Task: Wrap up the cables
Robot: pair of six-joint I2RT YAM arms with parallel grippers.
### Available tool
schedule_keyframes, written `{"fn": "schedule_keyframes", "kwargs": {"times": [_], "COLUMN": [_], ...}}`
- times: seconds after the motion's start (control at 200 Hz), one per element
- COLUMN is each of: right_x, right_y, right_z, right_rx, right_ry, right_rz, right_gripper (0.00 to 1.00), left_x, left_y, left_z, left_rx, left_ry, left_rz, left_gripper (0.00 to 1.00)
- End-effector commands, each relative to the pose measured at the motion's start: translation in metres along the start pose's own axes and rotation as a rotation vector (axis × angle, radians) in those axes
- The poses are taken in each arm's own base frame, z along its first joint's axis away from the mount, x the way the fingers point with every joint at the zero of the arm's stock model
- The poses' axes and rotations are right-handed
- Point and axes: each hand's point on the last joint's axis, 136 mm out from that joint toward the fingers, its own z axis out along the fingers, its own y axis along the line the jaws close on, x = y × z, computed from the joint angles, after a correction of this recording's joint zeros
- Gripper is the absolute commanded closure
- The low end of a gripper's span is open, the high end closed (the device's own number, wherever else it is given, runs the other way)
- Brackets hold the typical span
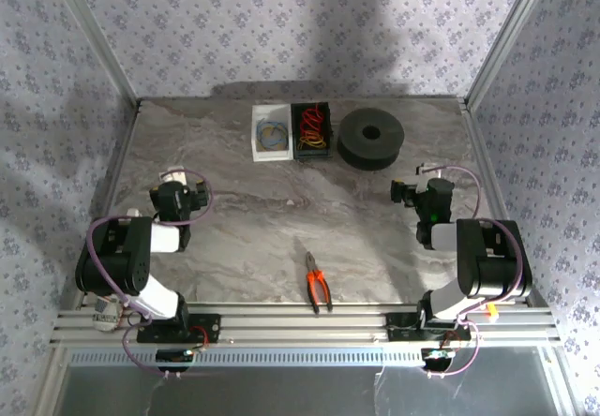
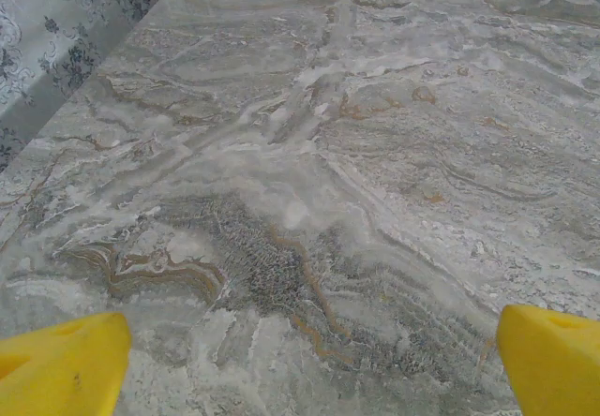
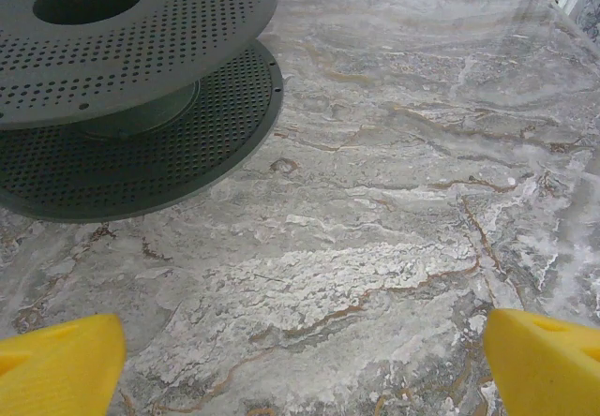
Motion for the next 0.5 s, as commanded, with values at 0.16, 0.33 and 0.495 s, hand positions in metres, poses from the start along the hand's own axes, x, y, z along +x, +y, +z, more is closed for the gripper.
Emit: {"fn": "schedule_keyframes", "kwargs": {"times": [0.16, 0.33, 0.495], "right_x": [-0.0056, -0.0051, -0.0051], "right_y": [0.0016, 0.0016, 0.0015], "right_z": [0.003, 0.0034, 0.0034], "right_rx": [-0.009, -0.009, -0.009], "right_ry": [-0.007, -0.004, -0.004], "right_rz": [-0.012, -0.012, -0.012], "right_gripper": [0.0, 0.0, 0.0], "left_x": [-0.0228, -0.0229, -0.0229], "left_y": [-0.001, -0.0006, -0.0011], "left_z": [0.0006, 0.0007, 0.0009], "left_rx": [0.009, 0.009, 0.01], "left_ry": [-0.067, -0.067, -0.066], "left_rz": [-0.017, -0.019, -0.019], "left_gripper": [0.0, 0.0, 0.0]}}
